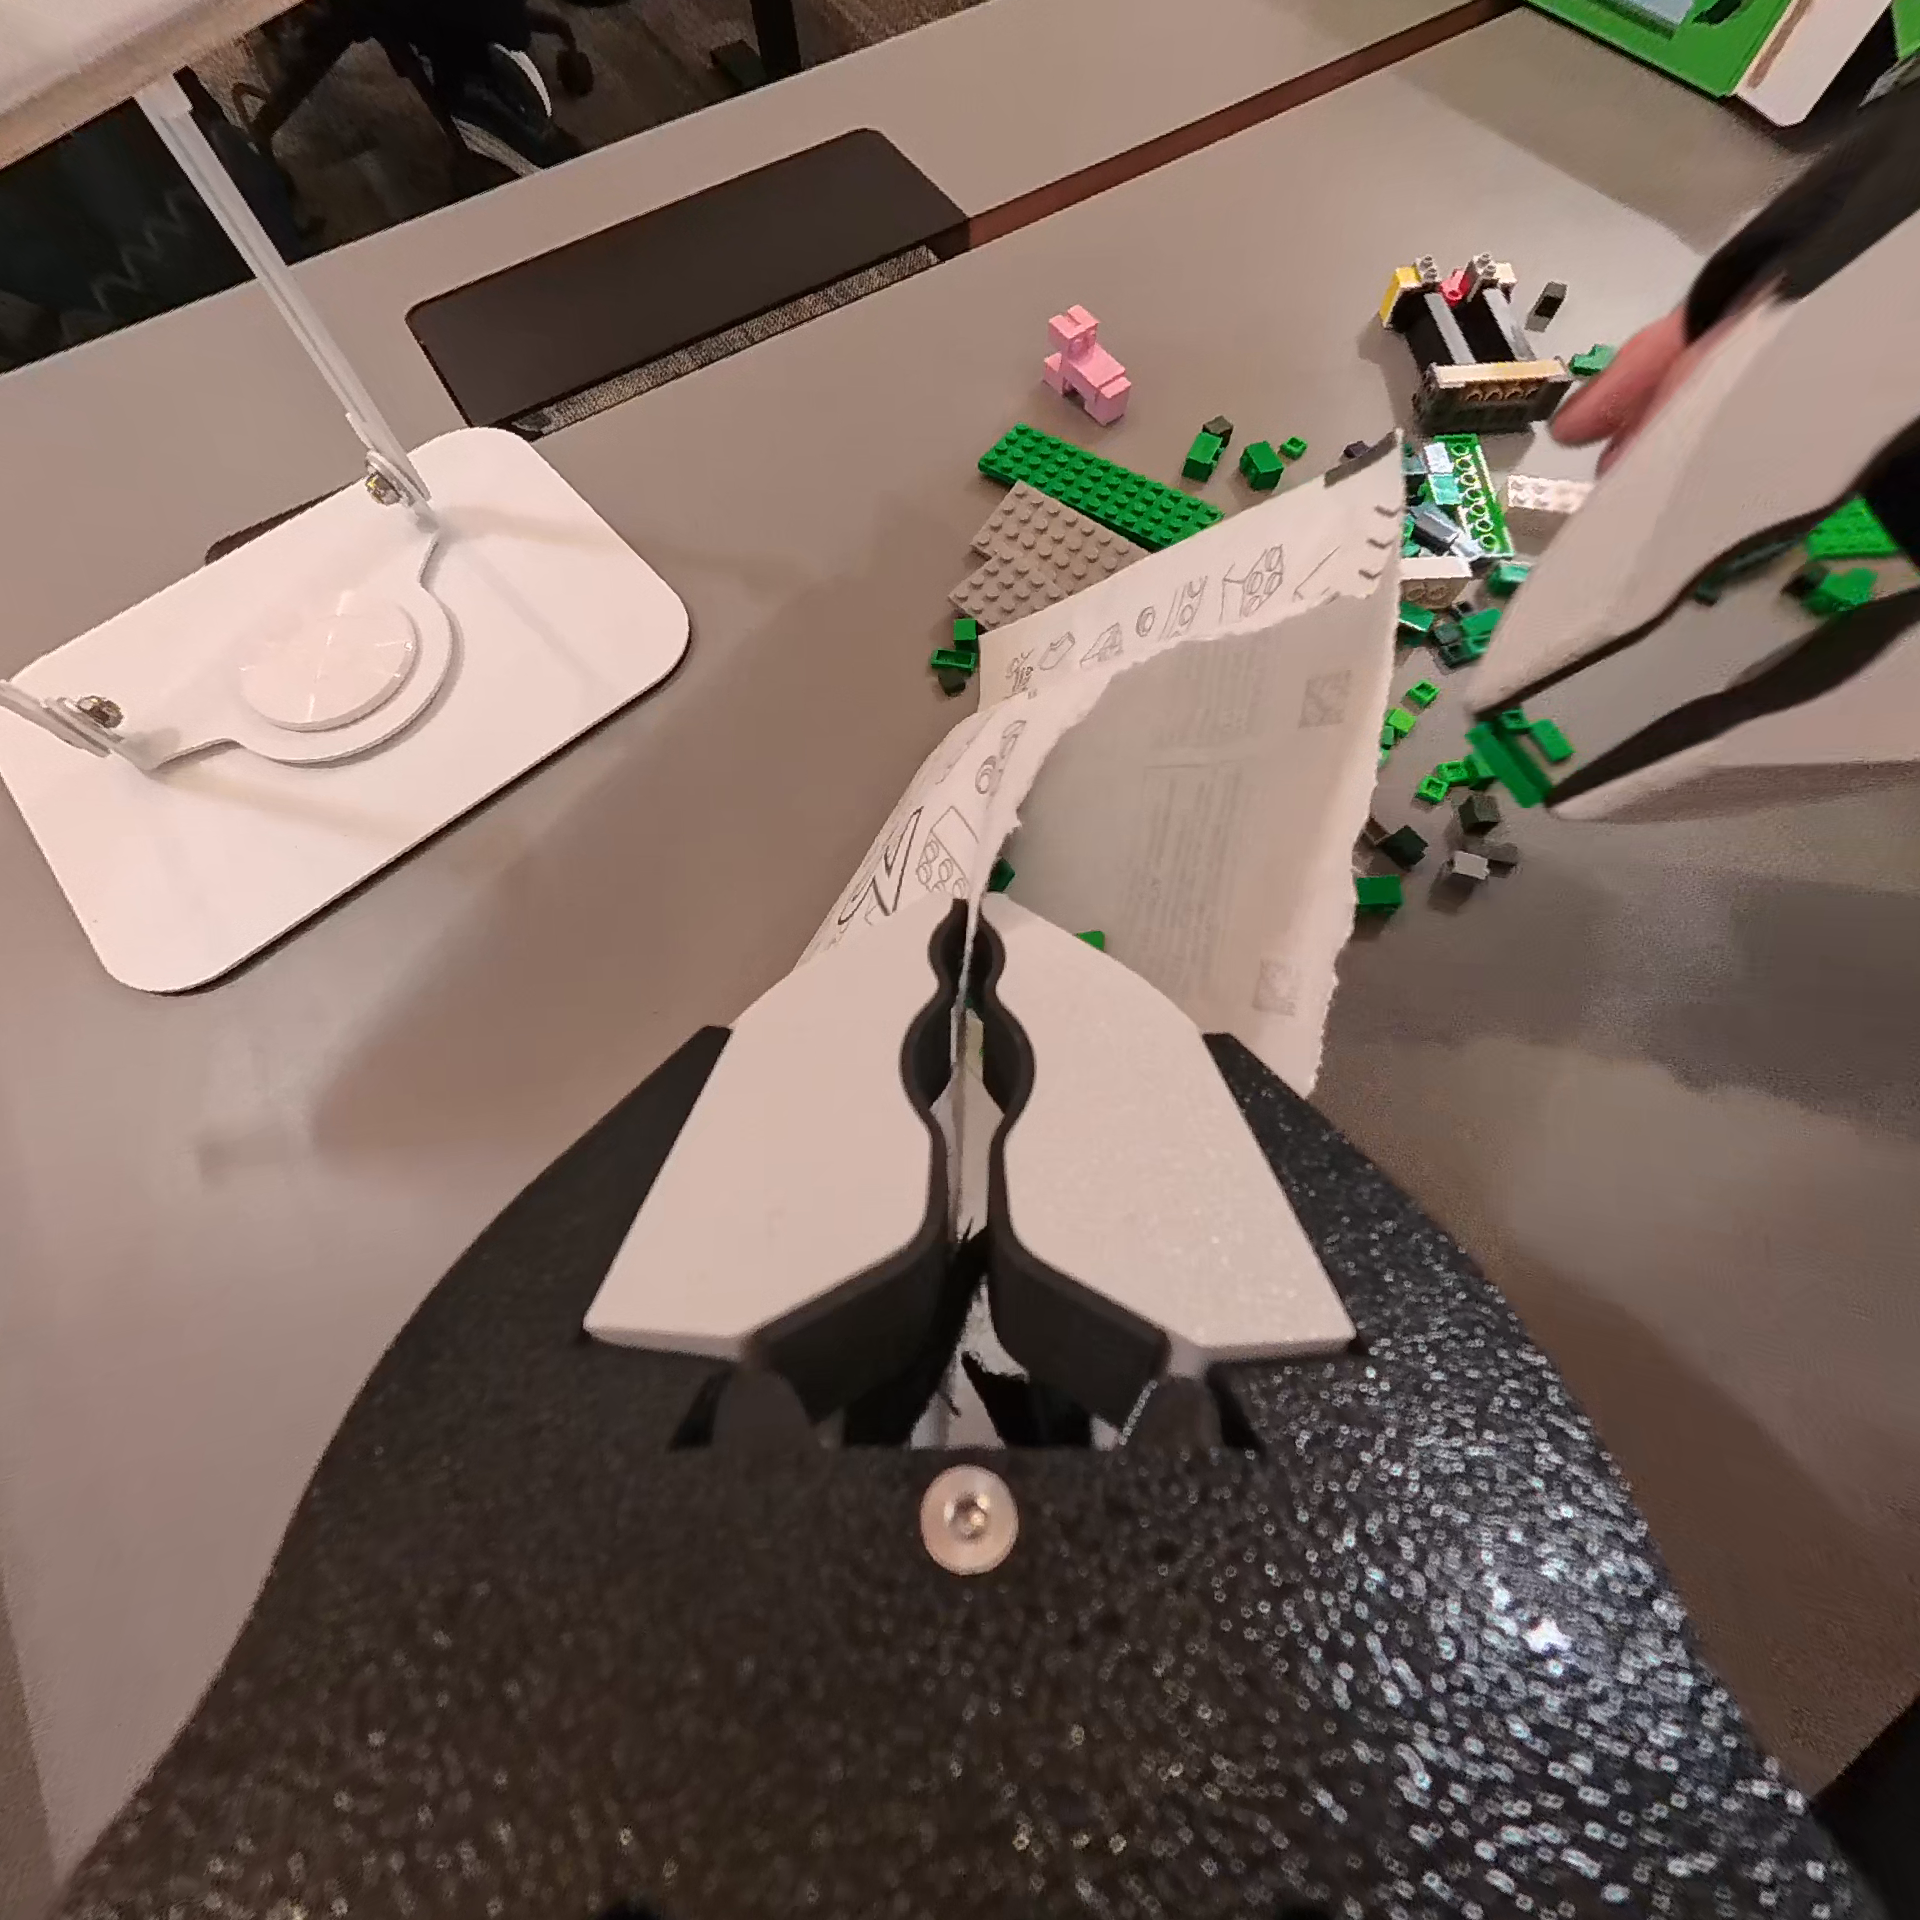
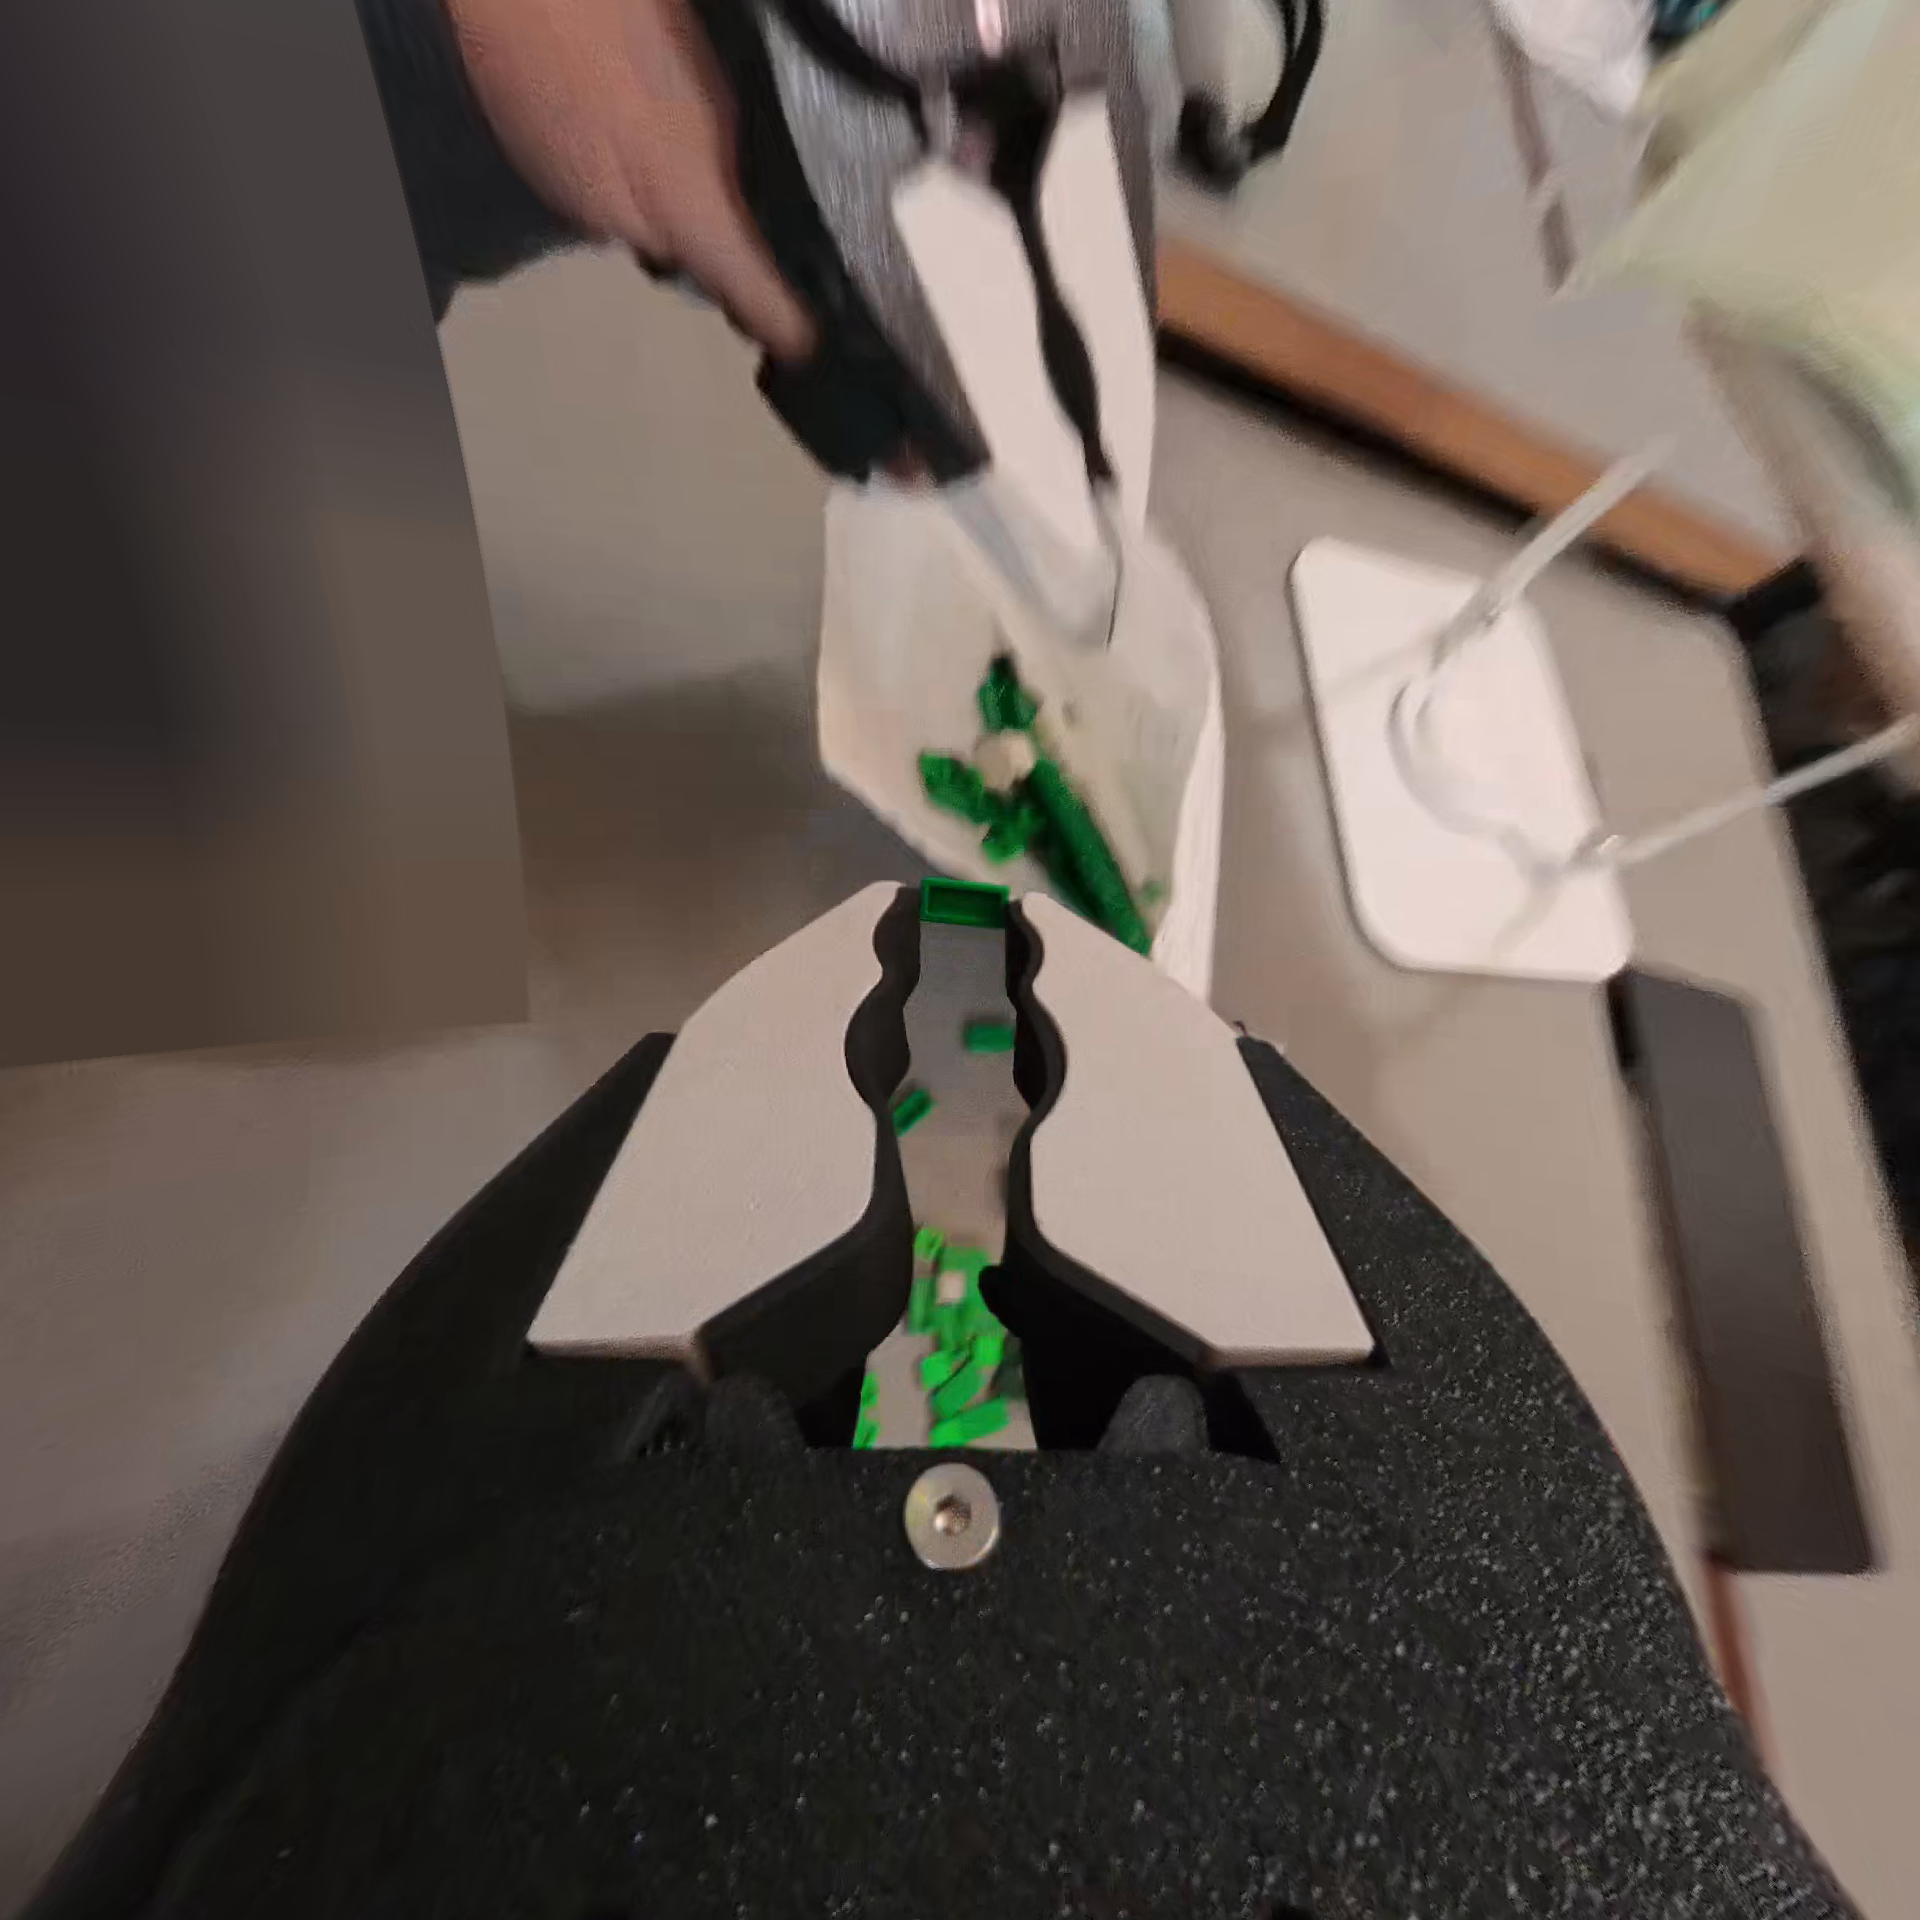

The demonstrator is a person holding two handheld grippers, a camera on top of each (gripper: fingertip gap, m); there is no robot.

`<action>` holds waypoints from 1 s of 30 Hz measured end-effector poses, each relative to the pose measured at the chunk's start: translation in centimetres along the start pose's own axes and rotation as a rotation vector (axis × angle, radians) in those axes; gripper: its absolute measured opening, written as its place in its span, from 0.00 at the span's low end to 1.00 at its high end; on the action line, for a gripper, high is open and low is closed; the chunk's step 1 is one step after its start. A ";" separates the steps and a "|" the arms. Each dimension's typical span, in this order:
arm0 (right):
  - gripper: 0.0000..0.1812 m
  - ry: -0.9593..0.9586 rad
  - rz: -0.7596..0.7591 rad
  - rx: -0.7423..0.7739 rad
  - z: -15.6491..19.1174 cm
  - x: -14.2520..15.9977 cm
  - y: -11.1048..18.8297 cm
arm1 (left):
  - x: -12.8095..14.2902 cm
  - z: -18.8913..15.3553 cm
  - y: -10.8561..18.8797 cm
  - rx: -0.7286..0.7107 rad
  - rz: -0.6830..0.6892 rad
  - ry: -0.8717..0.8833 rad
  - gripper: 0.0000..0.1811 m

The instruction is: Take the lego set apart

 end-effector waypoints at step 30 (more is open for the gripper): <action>0.16 -0.454 0.355 0.350 0.0 7.2 -8.0 | 1.2 2.7 1.8 -0.074 -0.019 0.074 0.00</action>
Point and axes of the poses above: each gripper's, where its closed fingertips meet, y back along the fingers, x out of its underside, z = x × y across the jaws, the point moved 3 cm from there along y, back along the fingers, and after that the axes turned 12 degrees about x, right-handed, at the moved point
